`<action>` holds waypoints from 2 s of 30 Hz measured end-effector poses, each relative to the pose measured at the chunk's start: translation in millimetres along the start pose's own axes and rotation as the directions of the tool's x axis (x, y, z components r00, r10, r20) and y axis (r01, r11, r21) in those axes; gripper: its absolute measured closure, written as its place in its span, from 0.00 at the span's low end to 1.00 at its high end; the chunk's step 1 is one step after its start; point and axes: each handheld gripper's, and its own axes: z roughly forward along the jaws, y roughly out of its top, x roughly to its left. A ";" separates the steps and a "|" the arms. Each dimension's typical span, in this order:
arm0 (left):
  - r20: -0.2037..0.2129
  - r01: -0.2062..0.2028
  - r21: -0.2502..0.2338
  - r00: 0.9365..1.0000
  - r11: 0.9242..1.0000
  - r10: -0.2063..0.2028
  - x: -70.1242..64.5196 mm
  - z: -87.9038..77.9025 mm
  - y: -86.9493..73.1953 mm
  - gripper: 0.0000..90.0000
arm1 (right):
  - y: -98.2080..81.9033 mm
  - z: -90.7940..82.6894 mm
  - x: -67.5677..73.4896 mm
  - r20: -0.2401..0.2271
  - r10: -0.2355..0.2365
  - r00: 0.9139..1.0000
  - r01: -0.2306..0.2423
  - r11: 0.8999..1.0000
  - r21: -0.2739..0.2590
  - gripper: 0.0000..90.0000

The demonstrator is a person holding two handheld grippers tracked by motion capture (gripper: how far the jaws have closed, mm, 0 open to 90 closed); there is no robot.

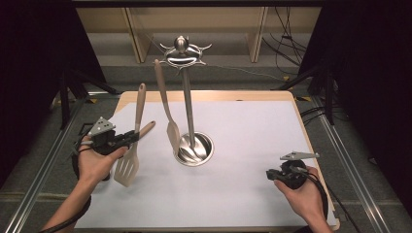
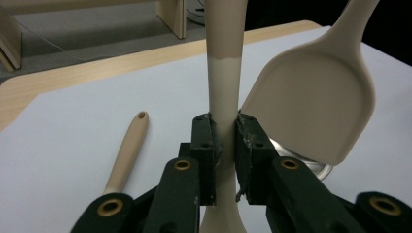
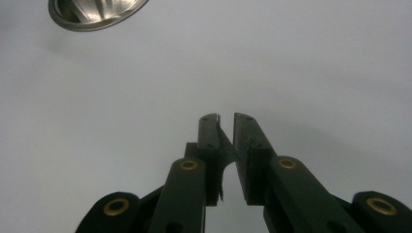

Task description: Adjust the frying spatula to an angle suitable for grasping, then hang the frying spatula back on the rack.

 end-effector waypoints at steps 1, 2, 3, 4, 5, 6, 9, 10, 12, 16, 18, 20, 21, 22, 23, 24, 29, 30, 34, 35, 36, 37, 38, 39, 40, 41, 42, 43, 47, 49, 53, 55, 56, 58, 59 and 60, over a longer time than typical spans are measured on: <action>-0.003 -0.002 -0.009 1.000 1.000 0.002 -0.9 -1.4 0.7 0.87 | -0.1 -0.2 -0.1 0.002 0.000 1.000 0.000 1.000 0.001 0.91; 0.002 -0.004 -0.011 1.000 1.000 0.004 -2.0 -3.7 2.1 0.87 | -0.1 -0.6 0.3 0.004 0.001 1.000 -0.001 1.000 0.000 0.91; 0.004 -0.005 -0.016 1.000 1.000 0.005 -2.7 -4.8 2.7 0.87 | -0.4 -1.4 1.3 -0.003 0.003 1.000 -0.003 1.000 -0.011 0.91; 0.006 -0.004 -0.025 1.000 1.000 0.004 -3.7 -6.3 3.5 0.87 | -0.4 -2.2 2.2 -0.010 0.012 1.000 -0.012 1.000 -0.003 0.91; 0.006 -0.004 -0.025 1.000 1.000 0.004 -3.7 -6.3 3.5 0.87 | -0.4 -2.2 2.2 -0.010 0.012 1.000 -0.012 1.000 -0.003 0.91; 0.009 0.000 -0.029 1.000 1.000 0.000 -5.0 -8.7 4.7 0.87 | -0.6 -2.3 4.1 -0.031 0.029 0.999 -0.029 1.000 -0.006 0.91; 0.003 -0.001 -0.051 1.000 0.999 0.001 -7.0 -15.8 6.8 0.87 | -1.2 -2.1 3.5 -0.042 0.031 0.999 -0.032 0.999 -0.019 0.91; 0.004 -0.002 -0.051 1.000 0.999 0.002 -7.2 -17.1 7.1 0.87 | -1.0 -2.5 3.6 -0.040 0.032 0.999 -0.032 0.999 -0.017 0.91; 0.011 0.001 -0.058 1.000 0.998 -0.001 -7.2 -18.2 7.3 0.87 | -0.1 -3.2 4.2 -0.023 0.028 0.999 -0.028 0.999 -0.016 0.91; 0.000 -0.007 -0.071 1.000 0.997 0.007 -10.2 -23.0 8.3 0.87 | 1.4 -4.1 5.1 -0.028 0.026 0.999 -0.026 1.000 -0.013 0.91; -0.004 -0.005 -0.078 1.000 0.997 0.005 -12.1 -24.2 8.3 0.87 | 2.3 -2.3 2.9 -0.026 0.002 1.000 -0.003 0.999 -0.042 0.91; -0.005 -0.008 -0.083 1.000 0.996 0.008 -14.7 -25.6 8.5 0.87 | 3.4 -3.8 3.7 -0.030 0.023 0.999 -0.023 1.000 -0.014 0.91; -0.005 -0.008 -0.083 1.000 0.996 0.008 -14.7 -25.6 8.5 0.87 | 3.4 -3.8 3.7 -0.030 0.023 0.999 -0.023 1.000 -0.014 0.91; -0.004 -0.011 -0.101 1.000 0.995 0.010 -17.1 -26.5 8.7 0.87 | 4.2 -1.4 0.9 -0.034 0.000 0.999 -0.001 0.999 -0.038 0.91; -0.001 -0.010 -0.103 1.000 0.995 0.010 -18.0 -27.4 9.1 0.87 | 4.1 -2.0 0.7 -0.033 0.002 0.999 -0.003 0.999 -0.038 0.91; -0.001 -0.010 -0.103 1.000 0.995 0.010 -18.0 -27.4 9.1 0.87 | 4.0 -2.3 0.5 -0.035 0.004 0.999 -0.006 0.999 -0.040 0.91; -0.010 -0.023 -0.135 1.000 0.991 0.021 -22.8 -33.6 12.8 0.87 | 3.4 -3.5 1.9 -0.018 0.026 0.999 -0.027 0.999 -0.020 0.91; -0.013 -0.028 -0.132 1.000 0.991 0.026 -23.3 -35.7 14.0 0.87 | 3.6 -3.2 2.1 -0.022 0.024 0.999 -0.024 1.000 -0.017 0.91; -0.014 -0.037 -0.157 0.999 0.987 0.036 -27.3 -40.6 15.9 0.87 | 4.5 -1.5 1.5 -0.023 -0.005 1.000 0.004 0.999 -0.037 0.91; -0.015 -0.044 -0.159 0.999 0.986 0.042 -28.6 -41.4 16.0 0.87 | 4.6 -2.1 1.8 -0.019 -0.010 1.000 0.009 0.999 -0.037 0.91; -0.013 -0.047 -0.158 0.999 0.986 0.045 -29.9 -42.6 16.1 0.87 | 4.6 -2.8 3.5 -0.023 0.014 1.000 -0.014 1.000 -0.028 0.91; -0.014 -0.048 -0.167 0.999 0.985 0.046 -31.0 -43.4 15.8 0.87 | 4.6 -3.6 4.1 -0.022 0.018 1.000 -0.018 1.000 -0.024 0.91; -0.010 -0.048 -0.169 0.999 0.984 0.047 -32.2 -44.2 15.7 0.87 | 4.5 -3.9 4.5 -0.026 0.021 0.999 -0.022 1.000 -0.022 0.91; -0.009 -0.048 -0.174 0.999 0.984 0.047 -33.3 -45.2 15.5 0.87 | 4.4 -2.6 2.5 -0.030 -0.010 1.000 0.008 0.999 -0.049 0.91; -0.010 -0.050 -0.176 0.999 0.983 0.049 -34.5 -46.6 15.4 0.87 | 4.4 -3.6 3.3 -0.017 -0.006 1.000 0.005 0.999 -0.044 0.91; -0.010 -0.050 -0.176 0.999 0.983 0.049 -34.5 -46.6 15.4 0.87 | 4.4 -3.6 3.3 -0.017 -0.006 1.000 0.005 0.999 -0.044 0.91; -0.010 -0.054 -0.181 0.999 0.982 0.053 -36.3 -48.4 15.3 0.87 | 4.5 -3.7 3.1 -0.023 -0.010 1.000 0.009 0.999 -0.041 0.91; -0.011 -0.055 -0.187 0.998 0.981 0.054 -37.9 -50.0 15.4 0.87 | 4.5 -4.3 4.0 -0.022 0.000 1.000 -0.001 0.999 -0.034 0.91; -0.007 -0.069 -0.208 0.998 0.976 0.069 -44.7 -54.9 17.2 0.87 | 5.1 -3.8 4.6 -0.035 0.013 0.999 -0.014 1.000 -0.024 0.91; 0.002 -0.081 -0.218 0.997 0.973 0.083 -50.4 -56.5 18.4 0.87 | 6.0 -2.9 5.1 -0.020 -0.007 1.000 0.007 0.999 -0.043 0.91; 0.014 -0.077 -0.221 0.996 0.972 0.083 -59.1 -57.9 19.2 0.87 | 6.2 -4.9 6.9 -0.019 0.010 1.000 -0.011 1.000 -0.029 0.91; 0.021 -0.084 -0.225 0.996 0.971 0.091 -63.1 -58.1 19.7 0.87 | 6.1 -4.3 5.5 -0.017 -0.014 1.000 0.013 0.999 -0.044 0.91; 0.023 -0.081 -0.229 0.996 0.970 0.088 -64.7 -58.0 19.7 0.87 | 5.8 -3.4 5.2 -0.025 -0.014 1.000 0.012 0.999 -0.050 0.91; 0.025 -0.088 -0.232 0.995 0.969 0.097 -67.8 -58.4 20.4 0.87 | 5.8 -3.4 5.0 -0.024 -0.013 1.000 0.011 0.999 -0.050 0.91; 0.029 -0.088 -0.234 0.995 0.968 0.098 -69.1 -58.3 20.7 0.87 | 6.0 -4.0 5.2 -0.017 -0.009 1.000 0.009 0.999 -0.043 0.91; 0.035 -0.085 -0.248 0.995 0.965 0.096 -70.4 -57.7 20.8 0.87 | 6.1 -4.0 5.1 -0.017 -0.010 1.000 0.009 0.999 -0.043 0.91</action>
